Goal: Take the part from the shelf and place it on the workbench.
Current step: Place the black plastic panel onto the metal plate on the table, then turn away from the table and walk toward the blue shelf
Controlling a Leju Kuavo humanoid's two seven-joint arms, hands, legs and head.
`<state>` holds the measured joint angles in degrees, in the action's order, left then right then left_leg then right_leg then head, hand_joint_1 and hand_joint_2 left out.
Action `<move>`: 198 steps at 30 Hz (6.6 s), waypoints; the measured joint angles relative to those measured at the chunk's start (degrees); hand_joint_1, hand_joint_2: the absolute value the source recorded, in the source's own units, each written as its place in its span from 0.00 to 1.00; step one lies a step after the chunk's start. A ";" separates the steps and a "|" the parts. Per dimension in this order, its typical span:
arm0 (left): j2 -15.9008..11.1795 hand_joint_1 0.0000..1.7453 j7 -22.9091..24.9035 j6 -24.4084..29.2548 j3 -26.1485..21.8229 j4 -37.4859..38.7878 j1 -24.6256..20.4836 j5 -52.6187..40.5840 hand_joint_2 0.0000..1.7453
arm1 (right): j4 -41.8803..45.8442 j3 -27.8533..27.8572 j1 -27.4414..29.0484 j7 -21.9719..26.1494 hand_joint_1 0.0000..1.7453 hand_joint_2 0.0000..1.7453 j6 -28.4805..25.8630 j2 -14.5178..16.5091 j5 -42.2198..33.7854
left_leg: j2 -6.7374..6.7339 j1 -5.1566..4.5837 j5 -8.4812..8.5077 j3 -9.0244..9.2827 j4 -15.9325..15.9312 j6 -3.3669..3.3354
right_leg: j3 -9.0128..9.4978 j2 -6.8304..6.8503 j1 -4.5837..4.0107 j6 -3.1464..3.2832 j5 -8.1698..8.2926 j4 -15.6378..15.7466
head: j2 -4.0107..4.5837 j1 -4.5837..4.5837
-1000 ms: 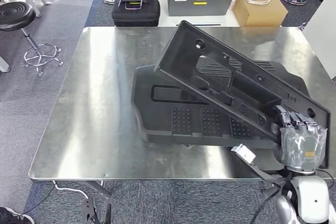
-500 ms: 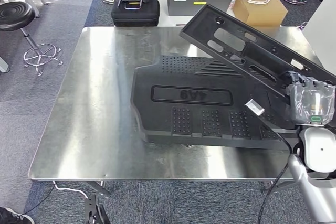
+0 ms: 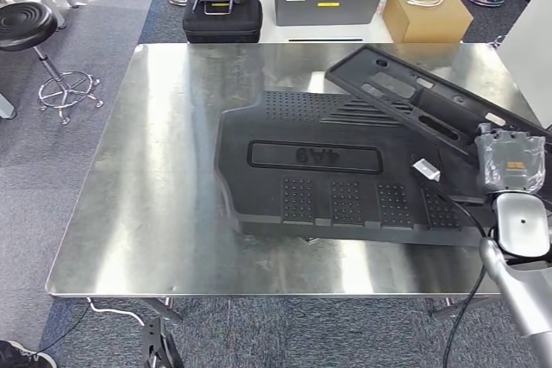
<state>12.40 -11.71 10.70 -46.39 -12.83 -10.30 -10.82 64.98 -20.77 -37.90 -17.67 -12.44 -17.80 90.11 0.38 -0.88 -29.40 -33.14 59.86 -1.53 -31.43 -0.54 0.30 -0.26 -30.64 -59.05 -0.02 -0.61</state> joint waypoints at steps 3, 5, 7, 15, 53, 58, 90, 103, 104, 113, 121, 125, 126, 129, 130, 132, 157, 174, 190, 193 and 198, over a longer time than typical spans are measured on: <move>0.08 0.00 0.13 0.05 0.02 0.00 -0.02 0.00 0.00 | -1.84 -2.12 0.32 -0.98 1.00 1.00 -0.07 0.04 0.03 | 0.00 0.00 0.00 -0.02 0.00 0.00 | -0.02 0.01 0.00 0.00 0.00 0.00 | 0.00 0.00; 0.10 0.00 0.21 0.05 0.07 0.00 -0.03 0.00 0.00 | -3.00 -3.47 0.44 -1.25 1.00 1.00 -0.05 0.15 0.03 | 0.00 0.01 0.00 -0.03 0.00 0.00 | -0.03 0.00 -0.01 0.00 0.00 0.00 | 0.00 0.00; 0.12 0.00 0.23 0.05 0.11 0.00 -0.04 0.00 0.00 | -3.89 -4.70 0.66 -1.35 1.00 1.00 -0.01 0.38 0.03 | 0.00 0.02 0.00 -0.03 0.00 0.00 | -0.03 0.00 -0.01 0.00 0.00 0.00 | 0.00 0.00; 0.15 0.00 0.27 0.05 0.83 0.00 -0.11 0.00 0.00 | -5.58 -9.06 1.42 -1.39 1.00 1.00 -0.39 3.15 0.01 | -0.02 0.03 0.00 -0.03 -0.01 0.00 | -0.03 -0.04 -0.02 0.00 0.00 -0.02 | 0.00 0.00; 0.04 0.00 -0.73 0.92 1.52 0.00 0.57 0.00 0.00 | 8.33 -11.49 1.50 14.53 0.00 0.00 8.84 -0.88 -11.57 | 0.02 0.01 0.00 -0.02 -0.01 0.00 | 0.00 0.01 -0.01 0.00 0.00 0.01 | 0.00 0.00; -0.01 0.00 -1.03 1.03 1.51 0.00 0.66 0.00 0.00 | 9.25 -11.43 0.99 16.07 0.00 0.00 10.05 -3.00 -16.20 | 0.03 0.01 0.00 -0.01 0.00 0.00 | -0.01 0.02 -0.01 0.00 0.00 0.01 | 0.00 0.00; -0.07 0.00 -0.48 2.48 1.67 0.00 1.04 0.00 0.00 | 42.21 11.78 32.83 34.07 0.00 1.00 -27.34 8.29 -30.90 | 0.18 0.06 -0.01 -0.02 -0.03 0.00 | 0.03 0.15 -0.04 0.00 -0.03 0.03 | 0.00 0.00; -0.16 0.00 -0.99 5.23 1.52 0.00 1.46 0.00 0.00 | 48.16 18.63 39.55 43.44 0.00 1.00 -27.36 15.76 -39.28 | 0.18 -0.07 -0.06 -0.01 0.00 -0.07 | 0.06 0.15 0.12 -0.03 -0.02 0.17 | 0.00 0.02; -0.18 0.00 -1.01 5.38 1.49 0.00 1.49 0.00 0.00 | 48.27 18.86 39.81 43.65 0.00 1.00 -27.36 16.06 -39.83 | 0.18 -0.10 -0.07 0.00 0.00 -0.09 | 0.06 0.15 0.16 -0.05 -0.01 0.17 | 0.00 0.02; -0.28 0.00 -1.08 5.57 1.43 0.00 1.58 0.00 0.00 | 48.57 20.07 40.81 44.65 0.00 1.00 -27.38 17.62 -42.83 | 0.07 -0.13 0.52 0.22 -0.51 -1.39 | 0.18 0.16 0.53 -1.27 -0.28 0.06 | 0.00 0.02; -0.29 0.00 -1.37 5.68 1.34 0.00 1.94 0.00 0.00 | 48.76 20.97 41.89 44.34 0.00 1.00 -27.40 17.69 -44.36 | -0.16 0.40 0.90 0.53 -0.98 -1.80 | -4.36 0.28 0.87 -2.28 -3.79 -11.28 | 0.00 -0.06; -0.28 0.00 -1.47 5.71 1.33 0.00 1.92 0.00 0.00 | 48.71 20.99 42.05 43.89 0.00 1.00 -27.40 17.69 -44.42 | -0.11 0.37 1.13 0.36 -0.90 -0.73 | 0.81 0.16 0.45 -1.34 0.73 0.23 | 0.00 -0.03; -0.28 0.00 -1.49 5.72 1.33 0.00 1.90 0.00 0.00 | 48.70 20.99 42.12 43.85 0.00 1.00 -27.40 17.68 -44.45 | -0.10 0.37 1.33 0.18 -0.89 -0.36 | 0.79 0.14 0.27 -1.05 0.77 0.52 | 0.00 -0.01; -0.32 0.00 -1.59 5.75 1.32 0.00 1.92 0.00 0.00 | 48.67 20.99 42.20 43.86 0.00 1.00 -27.40 17.68 -44.63 | -0.09 0.46 -0.05 -0.51 0.30 0.56 | 0.35 0.38 0.56 0.11 1.39 1.17 | 0.00 0.04; -0.34 0.00 -1.63 5.79 1.32 0.00 1.93 0.00 0.00 | 48.65 21.00 42.25 43.86 0.00 1.00 -27.40 17.68 -44.73 | -0.09 0.56 -1.89 -1.24 2.35 0.86 | 0.08 0.53 0.69 0.56 1.72 1.35 | 0.00 0.06; -0.39 0.00 -1.66 5.94 1.31 0.00 1.93 0.00 0.00 | 48.59 21.02 42.43 43.86 0.00 1.00 -27.40 17.69 -44.84 | -0.10 0.90 -6.55 -3.64 9.45 1.40 | -0.76 0.77 0.69 1.01 2.33 1.35 | 0.00 0.08; -0.23 0.00 -1.74 6.11 1.27 0.00 2.12 0.00 0.00 | 49.21 21.02 43.79 43.94 0.00 1.00 -27.50 17.37 -49.87 | -0.53 -0.08 4.37 -1.26 -2.21 -0.79 | 6.09 0.24 -1.70 1.90 -0.68 4.40 | 0.00 -0.01; -0.56 0.00 -2.07 6.14 0.81 -0.02 2.48 0.00 0.00 | 47.62 22.83 44.73 41.15 0.00 1.00 -26.82 16.27 -55.32 | -0.48 2.01 -2.41 4.63 -1.45 1.30 | -5.66 1.12 0.73 -1.74 6.10 -0.01 | 0.00 0.83; -0.49 0.00 -1.93 6.28 0.73 -0.02 2.46 0.01 0.00 | 42.31 28.12 44.08 41.23 0.00 0.00 -21.89 14.85 -65.03 | -0.74 0.72 3.34 -2.72 -0.73 0.65 | 5.96 0.76 -0.90 1.08 -0.43 4.94 | 0.00 0.85; -0.51 0.00 -1.72 6.31 0.73 -0.02 2.44 0.01 0.00 | 39.79 29.81 43.41 41.32 0.00 0.00 -19.21 15.13 -67.85 | -0.68 0.89 -2.83 -5.71 7.75 1.34 | 4.72 1.07 -0.72 1.65 0.58 4.88 | 0.00 1.08; -0.58 0.00 -1.61 6.31 0.73 -0.02 2.47 0.00 0.00 | 36.80 31.29 43.07 41.94 0.00 0.00 -18.29 15.65 -67.52 | -0.69 1.10 -1.74 -3.35 8.75 1.65 | 2.60 1.19 -0.69 1.48 0.91 3.19 | 0.00 1.20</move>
<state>11.81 -13.32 17.00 -45.66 -12.85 -7.82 -10.82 101.78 10.52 5.17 24.27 -30.74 -2.15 22.59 -0.32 0.22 -31.15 -36.49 68.61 0.12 -28.83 0.65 -0.39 1.22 -29.73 -55.87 -0.02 0.59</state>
